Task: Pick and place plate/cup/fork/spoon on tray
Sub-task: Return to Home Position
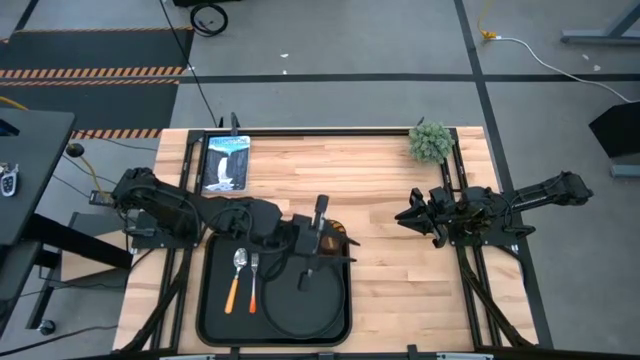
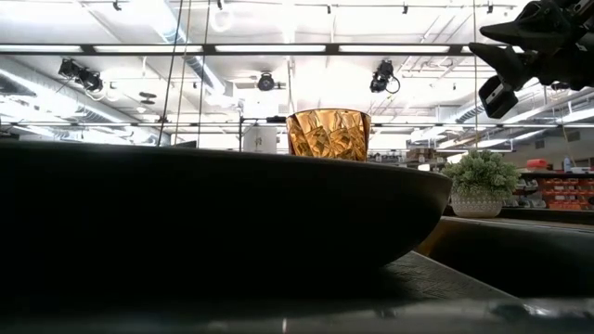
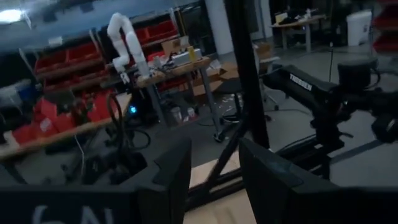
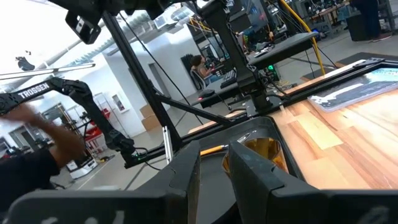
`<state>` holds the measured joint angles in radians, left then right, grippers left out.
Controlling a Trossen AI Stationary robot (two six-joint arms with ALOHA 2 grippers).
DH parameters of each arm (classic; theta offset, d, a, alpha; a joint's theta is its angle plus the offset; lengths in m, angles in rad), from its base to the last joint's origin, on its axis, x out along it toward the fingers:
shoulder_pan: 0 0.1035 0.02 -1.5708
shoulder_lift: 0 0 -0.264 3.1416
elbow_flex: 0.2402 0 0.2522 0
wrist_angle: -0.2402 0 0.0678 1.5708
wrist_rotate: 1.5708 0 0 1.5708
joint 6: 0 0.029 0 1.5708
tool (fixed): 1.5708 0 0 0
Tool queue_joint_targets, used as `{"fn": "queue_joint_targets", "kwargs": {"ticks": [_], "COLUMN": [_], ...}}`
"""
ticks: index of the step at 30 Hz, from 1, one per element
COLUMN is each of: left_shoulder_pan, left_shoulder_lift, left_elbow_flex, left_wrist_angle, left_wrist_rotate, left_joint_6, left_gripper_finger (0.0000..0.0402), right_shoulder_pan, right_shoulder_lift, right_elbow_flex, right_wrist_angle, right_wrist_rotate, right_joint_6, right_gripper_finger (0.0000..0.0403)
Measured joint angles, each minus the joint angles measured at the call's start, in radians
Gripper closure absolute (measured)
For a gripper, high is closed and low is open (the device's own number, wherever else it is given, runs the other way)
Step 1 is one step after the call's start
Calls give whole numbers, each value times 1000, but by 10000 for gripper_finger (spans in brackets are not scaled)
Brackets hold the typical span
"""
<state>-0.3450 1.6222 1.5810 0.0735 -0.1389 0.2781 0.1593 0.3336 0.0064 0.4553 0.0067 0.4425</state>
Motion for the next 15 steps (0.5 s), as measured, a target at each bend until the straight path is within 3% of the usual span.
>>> {"fn": "queue_joint_targets", "kwargs": {"ticks": [7, 15], "left_shoulder_pan": [6, 1], "left_shoulder_lift": [-12, -57], "left_elbow_flex": [0, -58], "left_wrist_angle": [-9, -230], "left_wrist_rotate": [-62, -18], "left_joint_6": [-78, -194], "left_gripper_finger": [260, 260], "right_shoulder_pan": [0, 0], "right_shoulder_lift": [0, 0], "right_elbow_flex": [0, 0], "right_wrist_angle": [0, 0], "right_wrist_rotate": [0, 0], "right_joint_6": [0, 0], "right_gripper_finger": [312, 312]}}
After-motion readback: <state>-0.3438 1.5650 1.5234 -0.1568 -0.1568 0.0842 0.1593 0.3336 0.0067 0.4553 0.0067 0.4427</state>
